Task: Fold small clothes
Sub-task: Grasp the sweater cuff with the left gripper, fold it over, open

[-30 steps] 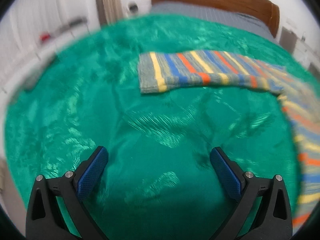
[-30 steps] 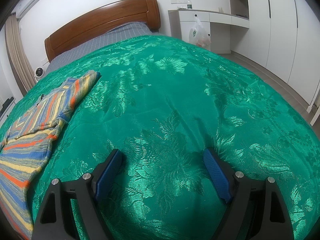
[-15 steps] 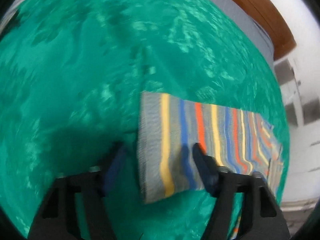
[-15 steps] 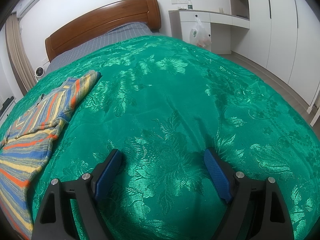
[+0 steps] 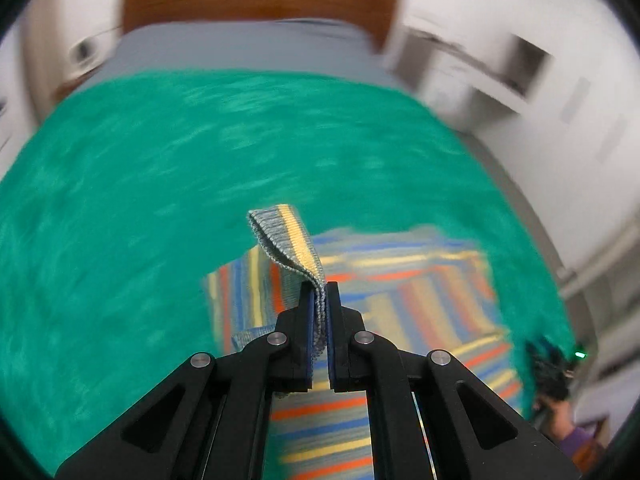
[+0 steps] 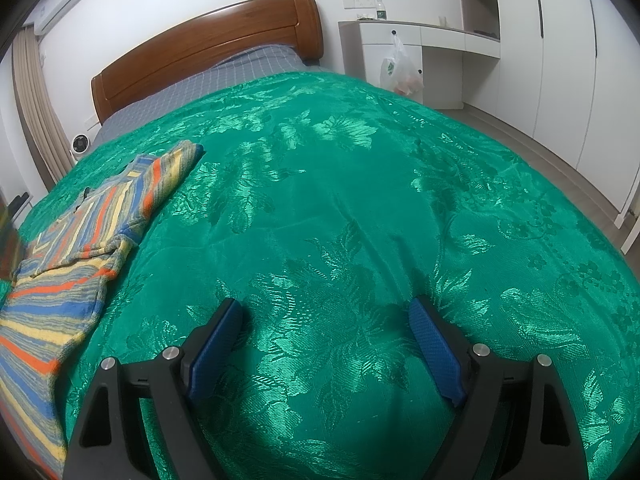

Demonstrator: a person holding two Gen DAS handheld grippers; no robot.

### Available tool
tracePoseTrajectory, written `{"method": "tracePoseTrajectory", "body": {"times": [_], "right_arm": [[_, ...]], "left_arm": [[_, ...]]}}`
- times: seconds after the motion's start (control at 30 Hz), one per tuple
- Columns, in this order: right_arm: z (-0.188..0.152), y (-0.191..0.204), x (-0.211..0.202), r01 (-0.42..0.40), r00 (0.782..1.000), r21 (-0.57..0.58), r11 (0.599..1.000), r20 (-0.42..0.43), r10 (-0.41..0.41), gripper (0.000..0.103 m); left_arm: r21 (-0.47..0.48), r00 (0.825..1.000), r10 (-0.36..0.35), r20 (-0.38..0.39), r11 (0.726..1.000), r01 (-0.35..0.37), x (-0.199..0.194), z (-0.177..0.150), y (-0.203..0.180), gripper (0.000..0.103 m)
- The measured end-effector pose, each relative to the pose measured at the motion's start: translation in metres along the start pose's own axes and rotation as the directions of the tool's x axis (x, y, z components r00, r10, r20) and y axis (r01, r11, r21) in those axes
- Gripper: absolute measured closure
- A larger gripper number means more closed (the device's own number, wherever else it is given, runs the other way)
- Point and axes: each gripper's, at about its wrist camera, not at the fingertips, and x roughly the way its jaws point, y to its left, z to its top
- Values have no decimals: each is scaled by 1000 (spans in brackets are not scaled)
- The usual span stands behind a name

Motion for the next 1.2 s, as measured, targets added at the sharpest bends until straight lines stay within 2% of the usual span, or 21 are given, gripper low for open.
{"method": "tracePoseTrajectory", "body": {"times": [0.03,0.1,0.13,0.17,0.23,0.3,0.43,0.53,0.6,0.67,0.7,0.77,0.8,0.87,0.93,1.03,1.07,1.2], "right_arm": [[0,0,0,0,1000,0,1000,0,0,18],[0,0,0,1,1000,0,1000,0,-1,18],[0,0,0,0,1000,0,1000,0,0,18],[0,0,0,0,1000,0,1000,0,0,18],[0,0,0,0,1000,0,1000,-1,0,18],[0,0,0,-1,1000,0,1000,0,1,18],[0,-1,0,-11,1000,1,1000,2,11,16],[0,0,0,-13,1000,0,1000,2,13,16],[0,0,0,-12,1000,-1,1000,2,12,16],[0,0,0,-9,1000,-4,1000,0,9,16],[0,1,0,-8,1000,-6,1000,-1,8,16],[-1,1,0,-7,1000,-8,1000,-3,7,16],[0,1,0,-5,1000,-9,1000,-3,5,16],[0,1,1,-7,1000,-10,1000,-4,7,16],[0,1,2,-9,1000,-10,1000,-4,9,15],[0,1,2,-10,1000,-10,1000,-4,10,15],[0,1,2,-10,1000,-10,1000,-3,10,15],[0,1,2,-10,1000,-10,1000,-4,10,15]], "left_arm": [[28,999,-31,-13,999,31,10,4,-21,98],[77,990,-112,-83,990,118,39,3,-60,82],[79,982,-143,-123,985,153,54,-4,-73,48],[67,977,-148,-151,985,159,68,-12,-82,24],[52,979,-147,-140,986,156,75,-22,-86,24],[24,982,-143,-123,989,147,72,-36,-72,24],[-111,998,-1,-66,994,-7,60,-49,-7,23],[-203,989,106,-98,971,-124,73,-65,37,23],[-198,975,162,-149,962,-190,96,-80,53,25],[-150,953,215,-214,957,-249,114,-100,58,52],[-140,950,222,-218,957,-256,118,-110,60,52],[-182,961,219,-171,951,-249,102,-119,63,52],[-211,965,208,-160,948,-239,92,-124,65,51],[-216,966,212,-147,946,-241,81,-130,68,40],[-199,964,234,-130,946,-256,67,-139,71,38],[-184,960,264,-93,943,-278,45,-156,83,23],[-189,953,293,-72,935,-301,33,-166,88,17],[-232,917,399,-18,890,-392,10,-199,120,14]]}}
